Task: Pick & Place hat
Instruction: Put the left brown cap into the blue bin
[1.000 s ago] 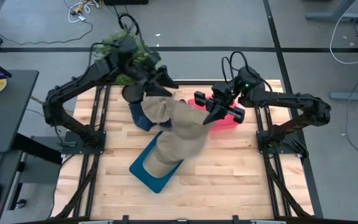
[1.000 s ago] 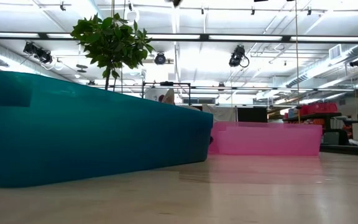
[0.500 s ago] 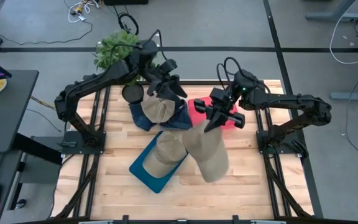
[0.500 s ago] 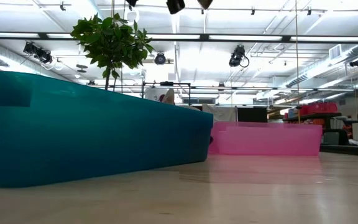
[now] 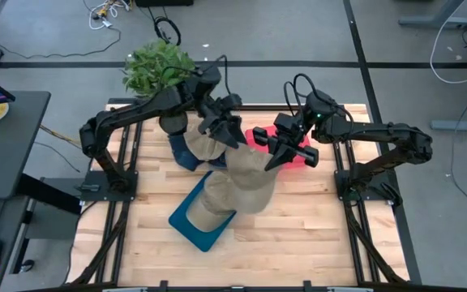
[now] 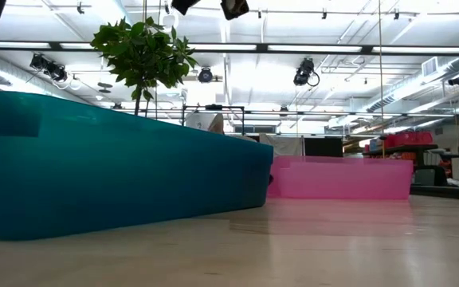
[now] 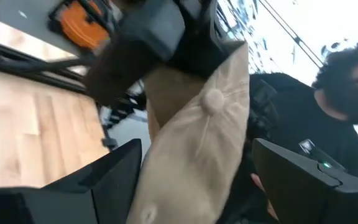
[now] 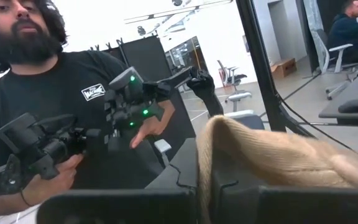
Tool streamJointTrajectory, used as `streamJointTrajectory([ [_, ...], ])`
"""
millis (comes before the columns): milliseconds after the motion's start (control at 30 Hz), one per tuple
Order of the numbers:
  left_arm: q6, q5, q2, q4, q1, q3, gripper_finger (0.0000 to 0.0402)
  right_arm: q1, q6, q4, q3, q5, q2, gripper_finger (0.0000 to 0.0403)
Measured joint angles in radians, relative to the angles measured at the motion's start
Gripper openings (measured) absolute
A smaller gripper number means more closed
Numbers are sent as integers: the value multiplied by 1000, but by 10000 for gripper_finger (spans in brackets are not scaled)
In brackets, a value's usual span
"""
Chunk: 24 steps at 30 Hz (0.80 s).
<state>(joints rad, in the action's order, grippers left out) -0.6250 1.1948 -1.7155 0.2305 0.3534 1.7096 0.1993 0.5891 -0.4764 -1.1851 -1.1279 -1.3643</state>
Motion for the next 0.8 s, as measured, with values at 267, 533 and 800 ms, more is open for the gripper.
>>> streamJointTrajectory([
  [267, 6, 18, -16, -8, -45, 0, 312, -4, -7, 25, 0, -6, 0, 0],
  [533, -42, 88, -16, -6, -48, 0, 311, -4, 28, 30, 0, -7, 0, 0],
  [800, -71, 166, -16, -12, -79, 0, 294, -6, 38, 120, 0, -29, 2, 0],
])
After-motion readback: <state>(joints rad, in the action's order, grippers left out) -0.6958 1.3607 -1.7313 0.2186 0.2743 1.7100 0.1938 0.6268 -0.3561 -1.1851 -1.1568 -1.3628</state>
